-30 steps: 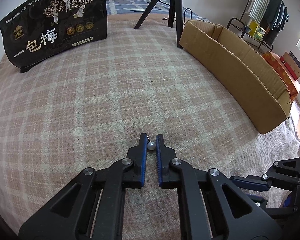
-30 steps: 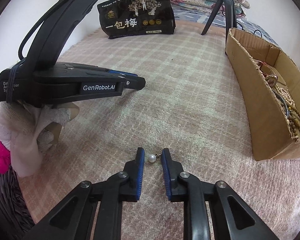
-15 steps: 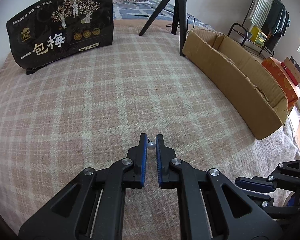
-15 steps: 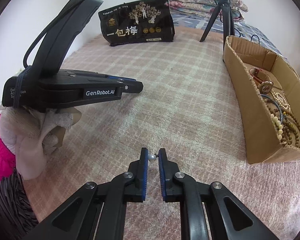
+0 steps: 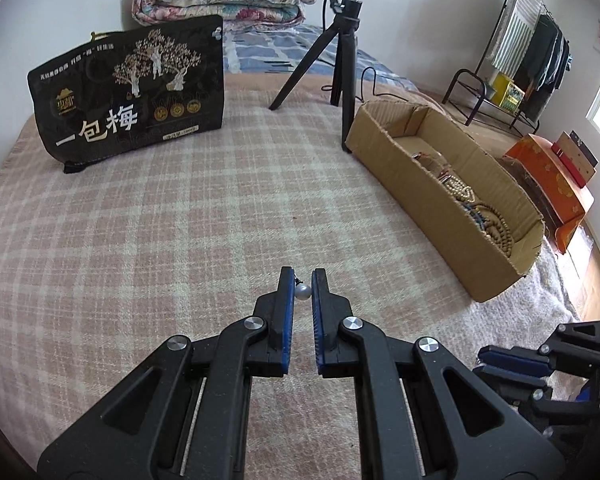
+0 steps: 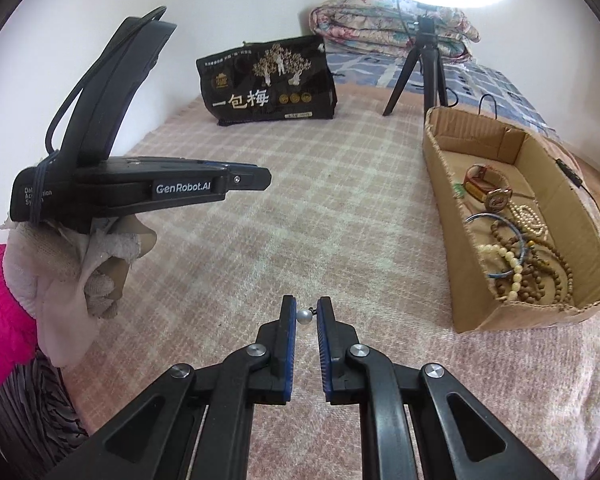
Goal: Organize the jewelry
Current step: 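Carry the earring in left gripper while right gripper carries its earring to the box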
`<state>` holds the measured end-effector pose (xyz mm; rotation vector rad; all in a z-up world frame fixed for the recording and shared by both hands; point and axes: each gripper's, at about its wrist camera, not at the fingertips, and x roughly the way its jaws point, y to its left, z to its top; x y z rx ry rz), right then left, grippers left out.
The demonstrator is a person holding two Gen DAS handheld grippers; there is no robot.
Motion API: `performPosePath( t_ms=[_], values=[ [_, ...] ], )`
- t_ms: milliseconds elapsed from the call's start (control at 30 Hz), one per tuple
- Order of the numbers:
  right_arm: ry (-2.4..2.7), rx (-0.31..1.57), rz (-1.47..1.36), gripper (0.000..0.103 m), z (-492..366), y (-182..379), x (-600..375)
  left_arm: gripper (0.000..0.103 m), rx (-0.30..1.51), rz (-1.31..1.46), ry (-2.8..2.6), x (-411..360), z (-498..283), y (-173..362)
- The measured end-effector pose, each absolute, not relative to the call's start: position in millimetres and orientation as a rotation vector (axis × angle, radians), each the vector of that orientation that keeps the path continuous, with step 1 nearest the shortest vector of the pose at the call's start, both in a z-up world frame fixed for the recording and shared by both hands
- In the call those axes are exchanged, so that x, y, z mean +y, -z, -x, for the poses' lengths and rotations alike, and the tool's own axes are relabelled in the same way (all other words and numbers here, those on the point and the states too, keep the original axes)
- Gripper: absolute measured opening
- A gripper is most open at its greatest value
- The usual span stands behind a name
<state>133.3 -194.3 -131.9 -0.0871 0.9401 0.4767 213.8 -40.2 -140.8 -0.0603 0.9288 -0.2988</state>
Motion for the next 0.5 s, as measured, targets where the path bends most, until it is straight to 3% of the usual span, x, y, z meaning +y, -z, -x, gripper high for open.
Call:
performPosePath(
  t_ms=[500],
  values=[
    [-0.365,0.859,0.002,0.008,-140.4,92.8,-248.9,0.006,0.874,0.058,0.337,-67.5,-220.1,113.6]
  ],
)
